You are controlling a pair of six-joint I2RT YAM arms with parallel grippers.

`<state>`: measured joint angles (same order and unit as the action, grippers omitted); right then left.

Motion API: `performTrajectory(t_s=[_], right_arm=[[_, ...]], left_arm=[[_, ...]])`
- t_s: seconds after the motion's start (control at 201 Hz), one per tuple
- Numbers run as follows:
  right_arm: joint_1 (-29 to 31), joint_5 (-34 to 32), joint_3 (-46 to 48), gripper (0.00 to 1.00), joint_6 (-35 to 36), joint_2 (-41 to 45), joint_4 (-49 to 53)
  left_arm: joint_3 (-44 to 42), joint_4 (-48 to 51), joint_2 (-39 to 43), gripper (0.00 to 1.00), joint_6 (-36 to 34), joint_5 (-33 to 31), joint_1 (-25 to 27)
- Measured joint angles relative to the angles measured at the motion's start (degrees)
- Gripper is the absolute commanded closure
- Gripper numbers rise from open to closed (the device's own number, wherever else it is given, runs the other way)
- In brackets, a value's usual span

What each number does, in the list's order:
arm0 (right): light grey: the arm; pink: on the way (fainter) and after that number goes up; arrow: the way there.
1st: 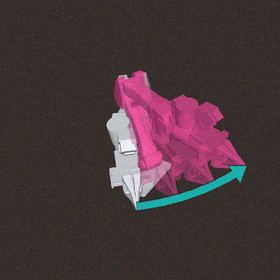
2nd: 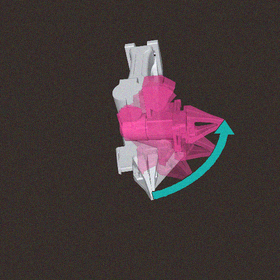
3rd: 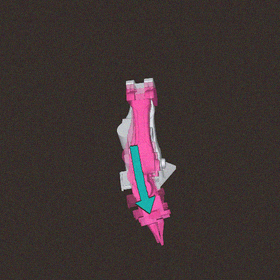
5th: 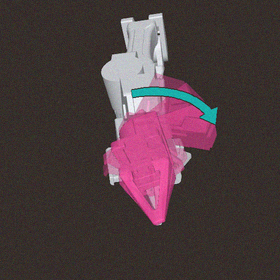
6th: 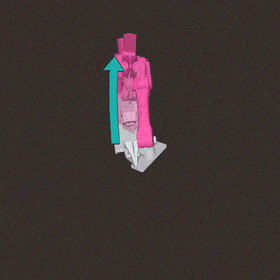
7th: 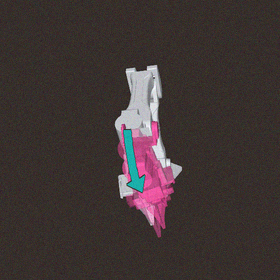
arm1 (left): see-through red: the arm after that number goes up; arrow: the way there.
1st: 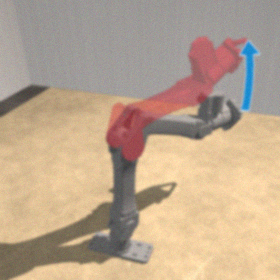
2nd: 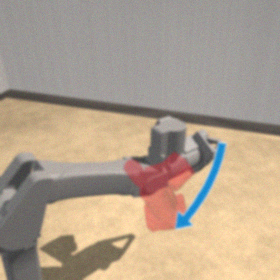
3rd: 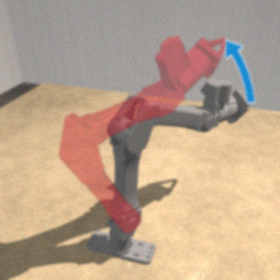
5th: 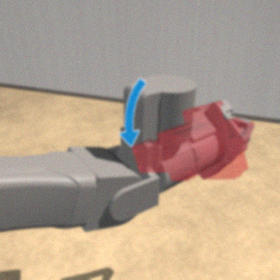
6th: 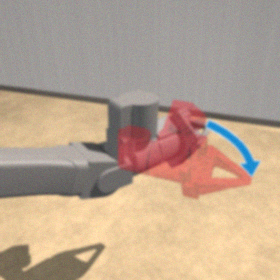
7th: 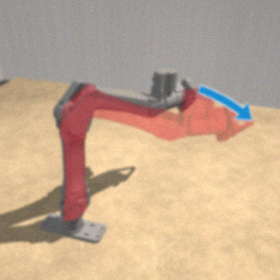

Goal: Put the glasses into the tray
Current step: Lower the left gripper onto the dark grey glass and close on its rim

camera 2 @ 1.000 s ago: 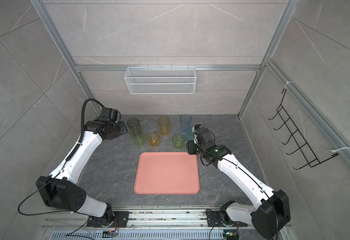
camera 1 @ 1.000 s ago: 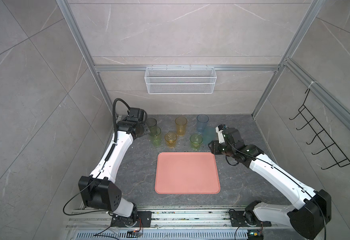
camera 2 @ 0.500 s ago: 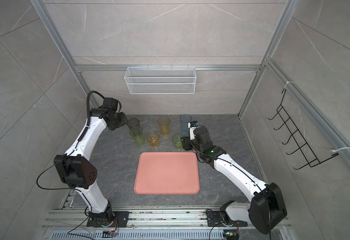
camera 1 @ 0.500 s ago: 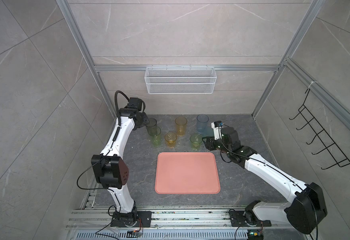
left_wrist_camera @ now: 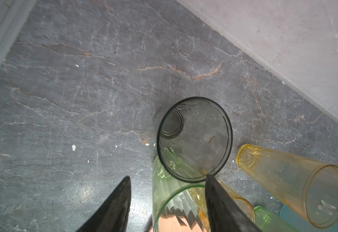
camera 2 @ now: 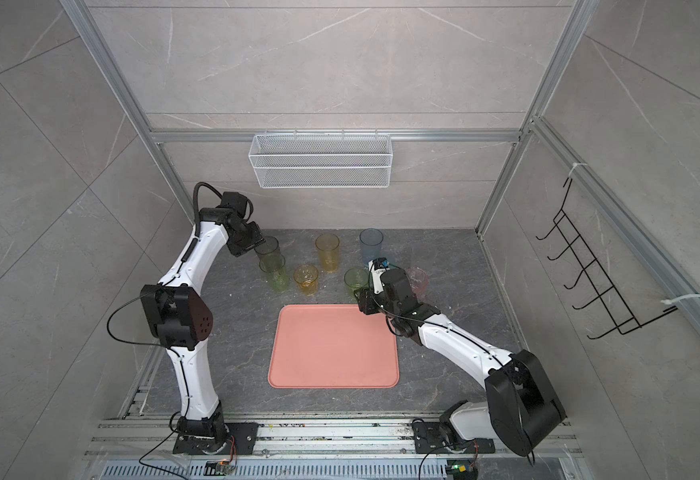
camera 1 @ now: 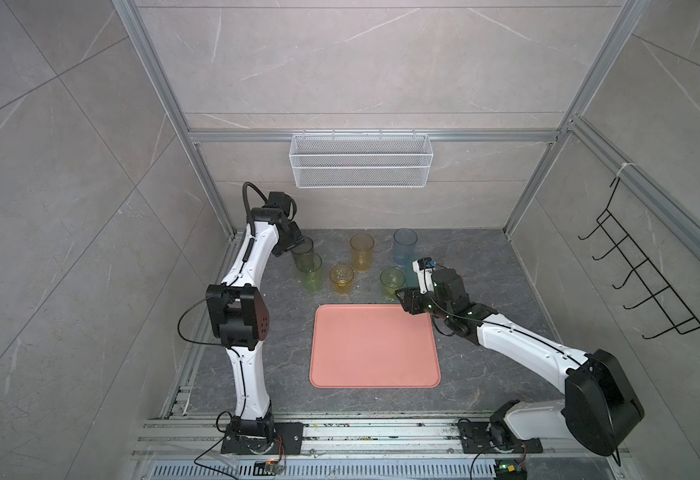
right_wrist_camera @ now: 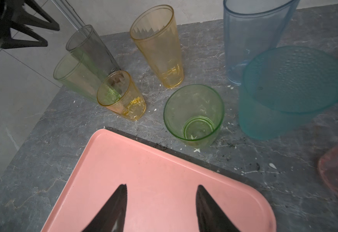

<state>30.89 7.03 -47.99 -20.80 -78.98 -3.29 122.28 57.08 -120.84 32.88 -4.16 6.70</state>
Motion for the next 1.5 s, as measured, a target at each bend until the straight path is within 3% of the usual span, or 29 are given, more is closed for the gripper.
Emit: performTrajectory(t_s=[0.603, 0.986, 1.504], right_arm=[[1.1, 2.4, -0.4, 0.42, -1.7, -2.8, -1.9], [1.5, 2.3, -0.9, 0.42, -1.7, -4.0, -1.8], [2.5, -1.3, -1.4, 0.41, -1.7, -4.1, -0.6]], left_arm=[[2.5, 1.7, -4.4, 0.50, 0.8, -0.2, -0.7], [2.6, 1.3, -6.4, 0.73, 1.0, -0.2, -1.3], [2.7, 0.2, -6.8, 0.88, 1.0, -0.2, -1.6]])
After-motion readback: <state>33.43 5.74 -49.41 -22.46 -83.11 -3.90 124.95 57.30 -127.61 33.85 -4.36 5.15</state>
